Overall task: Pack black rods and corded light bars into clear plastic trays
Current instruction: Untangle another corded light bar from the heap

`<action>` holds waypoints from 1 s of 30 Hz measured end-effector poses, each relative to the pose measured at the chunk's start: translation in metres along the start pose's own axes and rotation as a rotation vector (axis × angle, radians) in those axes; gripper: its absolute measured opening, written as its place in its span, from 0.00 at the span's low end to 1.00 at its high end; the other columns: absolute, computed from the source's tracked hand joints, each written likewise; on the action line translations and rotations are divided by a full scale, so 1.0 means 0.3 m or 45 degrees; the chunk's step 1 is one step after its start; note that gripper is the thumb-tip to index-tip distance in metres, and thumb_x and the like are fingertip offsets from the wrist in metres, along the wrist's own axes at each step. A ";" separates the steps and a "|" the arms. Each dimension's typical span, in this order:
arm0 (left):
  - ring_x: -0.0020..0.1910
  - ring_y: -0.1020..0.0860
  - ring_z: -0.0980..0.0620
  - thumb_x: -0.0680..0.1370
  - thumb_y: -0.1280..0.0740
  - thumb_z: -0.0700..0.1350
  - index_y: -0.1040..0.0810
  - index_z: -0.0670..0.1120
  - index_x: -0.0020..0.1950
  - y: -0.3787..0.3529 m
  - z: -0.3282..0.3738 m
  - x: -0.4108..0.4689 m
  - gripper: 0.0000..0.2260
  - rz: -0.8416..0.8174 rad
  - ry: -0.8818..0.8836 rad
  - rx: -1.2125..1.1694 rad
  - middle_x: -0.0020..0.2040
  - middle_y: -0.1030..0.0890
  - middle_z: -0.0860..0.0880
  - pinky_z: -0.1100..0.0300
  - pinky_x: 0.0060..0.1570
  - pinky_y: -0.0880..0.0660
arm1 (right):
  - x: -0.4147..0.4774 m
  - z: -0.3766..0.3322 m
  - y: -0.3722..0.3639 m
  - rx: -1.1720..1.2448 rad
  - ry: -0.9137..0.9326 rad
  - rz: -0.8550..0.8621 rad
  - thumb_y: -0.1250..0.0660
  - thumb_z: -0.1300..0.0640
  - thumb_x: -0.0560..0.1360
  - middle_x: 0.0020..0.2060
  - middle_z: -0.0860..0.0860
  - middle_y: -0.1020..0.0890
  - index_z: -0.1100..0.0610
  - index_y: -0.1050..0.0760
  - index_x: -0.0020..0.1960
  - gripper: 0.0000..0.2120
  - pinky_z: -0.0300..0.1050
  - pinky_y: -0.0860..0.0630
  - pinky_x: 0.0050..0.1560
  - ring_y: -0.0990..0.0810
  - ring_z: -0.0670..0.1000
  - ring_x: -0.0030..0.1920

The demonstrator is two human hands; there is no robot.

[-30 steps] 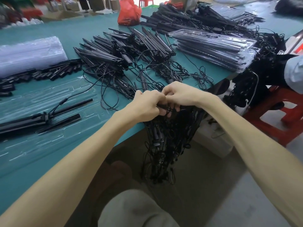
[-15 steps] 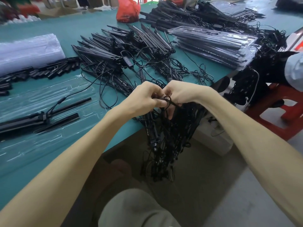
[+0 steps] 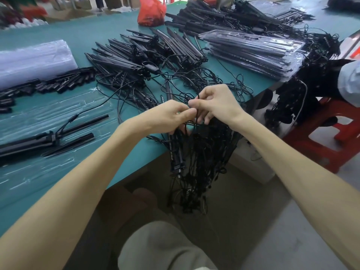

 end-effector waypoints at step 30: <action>0.35 0.28 0.51 0.81 0.38 0.60 0.17 0.46 0.57 0.002 0.022 -0.006 0.20 -0.026 0.411 -0.061 0.32 0.25 0.48 0.57 0.40 0.34 | -0.035 -0.028 -0.020 -0.354 -0.027 -0.079 0.25 0.54 0.75 0.29 0.50 0.17 0.67 0.23 0.46 0.16 0.45 0.20 0.32 0.19 0.50 0.29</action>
Point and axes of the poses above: each hand's wrist, its own x-axis towards the middle knuckle, its own y-axis out of the back of the hand, z = x × y, the point moved 2 cm from there along x, towards the middle knuckle
